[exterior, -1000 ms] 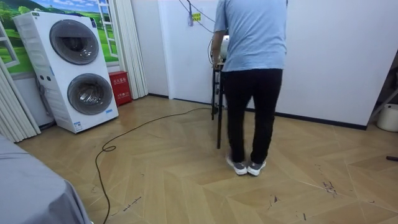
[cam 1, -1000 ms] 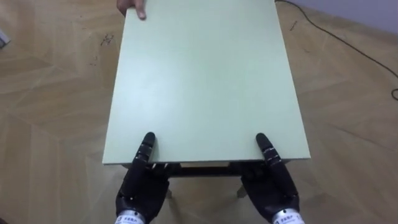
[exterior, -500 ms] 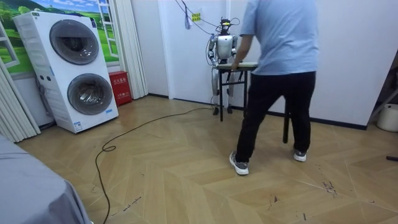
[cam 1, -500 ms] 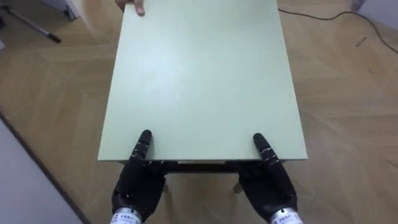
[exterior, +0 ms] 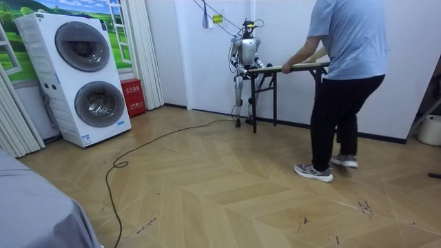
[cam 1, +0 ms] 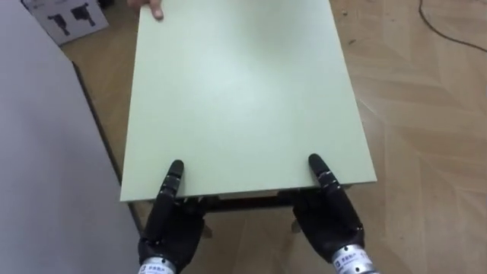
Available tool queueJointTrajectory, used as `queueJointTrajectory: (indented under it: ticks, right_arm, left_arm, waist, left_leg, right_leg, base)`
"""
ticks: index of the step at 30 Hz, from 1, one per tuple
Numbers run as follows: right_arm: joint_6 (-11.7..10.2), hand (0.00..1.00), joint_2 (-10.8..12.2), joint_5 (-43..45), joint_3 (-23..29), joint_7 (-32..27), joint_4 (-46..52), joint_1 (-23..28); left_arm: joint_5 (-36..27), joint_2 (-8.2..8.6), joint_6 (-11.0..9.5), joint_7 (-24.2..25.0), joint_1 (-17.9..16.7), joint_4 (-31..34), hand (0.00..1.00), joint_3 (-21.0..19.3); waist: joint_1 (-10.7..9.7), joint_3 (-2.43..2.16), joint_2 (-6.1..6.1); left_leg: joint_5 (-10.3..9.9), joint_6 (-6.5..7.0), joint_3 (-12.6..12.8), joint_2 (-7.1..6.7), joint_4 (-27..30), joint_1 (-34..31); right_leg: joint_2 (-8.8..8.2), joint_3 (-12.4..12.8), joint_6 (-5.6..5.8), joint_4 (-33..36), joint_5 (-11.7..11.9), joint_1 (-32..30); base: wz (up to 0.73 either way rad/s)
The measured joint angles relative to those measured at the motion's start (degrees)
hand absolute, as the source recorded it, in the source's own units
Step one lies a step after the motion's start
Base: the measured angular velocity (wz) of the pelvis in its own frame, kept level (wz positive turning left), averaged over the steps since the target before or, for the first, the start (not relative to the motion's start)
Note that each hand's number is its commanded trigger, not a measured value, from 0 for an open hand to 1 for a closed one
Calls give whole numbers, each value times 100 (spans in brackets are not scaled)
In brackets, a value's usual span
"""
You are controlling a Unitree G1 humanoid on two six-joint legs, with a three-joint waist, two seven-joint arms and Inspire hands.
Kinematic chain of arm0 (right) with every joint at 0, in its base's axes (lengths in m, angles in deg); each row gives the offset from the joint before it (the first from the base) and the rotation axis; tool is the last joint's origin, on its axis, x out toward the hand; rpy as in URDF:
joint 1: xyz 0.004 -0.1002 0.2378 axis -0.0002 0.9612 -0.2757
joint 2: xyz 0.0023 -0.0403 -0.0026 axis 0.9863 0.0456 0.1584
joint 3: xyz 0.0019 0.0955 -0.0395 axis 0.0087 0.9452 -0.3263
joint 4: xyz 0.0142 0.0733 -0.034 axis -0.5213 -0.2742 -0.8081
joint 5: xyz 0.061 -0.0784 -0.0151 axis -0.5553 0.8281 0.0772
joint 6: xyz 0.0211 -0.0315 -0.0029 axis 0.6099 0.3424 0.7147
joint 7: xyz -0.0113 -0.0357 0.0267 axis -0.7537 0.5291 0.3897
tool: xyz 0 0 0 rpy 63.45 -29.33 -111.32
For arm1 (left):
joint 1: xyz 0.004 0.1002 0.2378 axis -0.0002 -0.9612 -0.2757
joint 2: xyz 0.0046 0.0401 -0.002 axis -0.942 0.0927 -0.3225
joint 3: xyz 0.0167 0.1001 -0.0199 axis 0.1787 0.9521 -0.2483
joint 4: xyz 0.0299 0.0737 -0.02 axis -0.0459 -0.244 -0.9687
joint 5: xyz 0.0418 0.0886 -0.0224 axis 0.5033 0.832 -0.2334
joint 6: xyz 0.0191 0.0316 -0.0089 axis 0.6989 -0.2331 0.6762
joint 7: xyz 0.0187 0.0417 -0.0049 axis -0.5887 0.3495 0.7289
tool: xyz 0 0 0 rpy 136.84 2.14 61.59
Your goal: Move table with human
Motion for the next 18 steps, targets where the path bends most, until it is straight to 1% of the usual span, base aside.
queueJointTrajectory:
  ticks: [1, 2, 4, 5, 6, 7, 9, 13, 14, 15, 16, 17, 18]
  right_arm:
    - [0, 100, 1, 3, -27, -12, 0, -18]
    - [0, 100, 5, 12, -81, -36, 0, -32]
    - [0, 100, 3, 28, -106, -35, 3, -35]
    - [0, 100, 3, 31, -108, -35, 3, -41]
    - [0, 100, 1, 39, -111, -42, 3, -41]
    - [0, 100, 0, 56, -113, -48, 3, -41]
    - [0, 100, 15, 168, -113, -57, 3, -61]
    - [0, 100, 34, 183, -130, -59, 3, -28]
    - [-2, 100, 38, 159, -140, -59, 3, -10]
    - [-9, 100, 68, 152, -139, -59, 4, 5]
    - [-14, 100, 90, 149, -135, -59, 4, 5]
    - [-27, 100, 122, 148, -130, -59, 6, 4]
    - [-66, 100, 140, 90, -144, -59, 8, 6]
  left_arm:
    - [-1, 12, -1, 0, -11, 2, 100, -19]
    - [1, 35, -10, 1, -43, 2, 100, -72]
    - [-1, 36, -9, 1, -92, 2, 100, -95]
    - [-4, 44, -9, 0, -117, 2, 100, -96]
    - [-4, 49, -9, -8, -145, 2, 100, -100]
    - [-4, 54, -9, -13, -160, 2, 100, -101]
    - [-23, 70, -9, -44, -160, 3, 100, -138]
    - [-22, 69, -11, -47, -148, 3, 100, -142]
    - [-22, 45, -12, -47, -147, 3, 100, -113]
    - [-22, 29, -19, -47, -128, 2, 100, -111]
    - [-22, 23, -25, -49, -110, 2, 100, -111]
    - [-22, 4, -34, -64, -60, 2, 100, -111]
    - [-20, -11, -34, -102, 25, -10, 100, -101]
  waist:
    - [33, 2, -2]
    - [114, 5, -6]
    - [139, 3, -7]
    - [142, -2, -15]
    - [143, -4, -23]
    - [143, -5, -25]
    - [148, -6, -27]
    - [136, -9, -31]
    - [136, -8, -34]
    - [128, -8, -49]
    - [118, -5, -52]
    - [84, 2, -66]
    - [-22, 11, -101]
  left_leg:
    - [-8, -4, 31, -17, 3, -1]
    - [-13, -4, 36, -23, 1, -12]
    - [-26, 19, -9, -12, 10, -54]
    - [-44, 49, -45, -36, 42, -95]
    - [-68, 87, -50, -64, 86, -108]
    - [-79, 106, -52, -80, 101, -107]
    - [-120, 173, -123, -163, 119, -115]
    - [-141, 248, -199, -252, 152, -46]
    - [-159, 277, -358, -296, 173, -7]
    - [-173, 300, -558, -347, 190, 10]
    - [-186, 321, -697, -369, 204, 8]
    - [-194, 334, -924, -438, 215, 7]
    - [-195, 336, -1116, -545, 225, 6]
  right_leg:
    - [-2, -25, -2, 5, 1, -8]
    - [-17, -72, -13, 10, 7, -16]
    - [-57, -142, 5, 23, -2, -21]
    - [-83, -154, 45, 42, -14, -29]
    - [-144, -175, 96, 103, -44, -19]
    - [-161, -185, 116, 119, -56, -7]
    - [-241, -192, 211, 235, -70, 44]
    - [-402, -142, 269, 569, -65, 50]
    - [-453, -109, 308, 720, -88, 19]
    - [-442, 3, 345, 727, -144, 4]
    - [-401, 58, 360, 642, -172, -5]
    - [-333, 102, 357, 445, -166, -38]
    - [-280, 211, 352, 321, -99, -28]
  base:
    - [11]
    - [0]
    - [15]
    - [28]
    - [27]
    - [27]
    - [28]
    - [34]
    - [37]
    - [39]
    - [52]
    - [77]
    - [97]
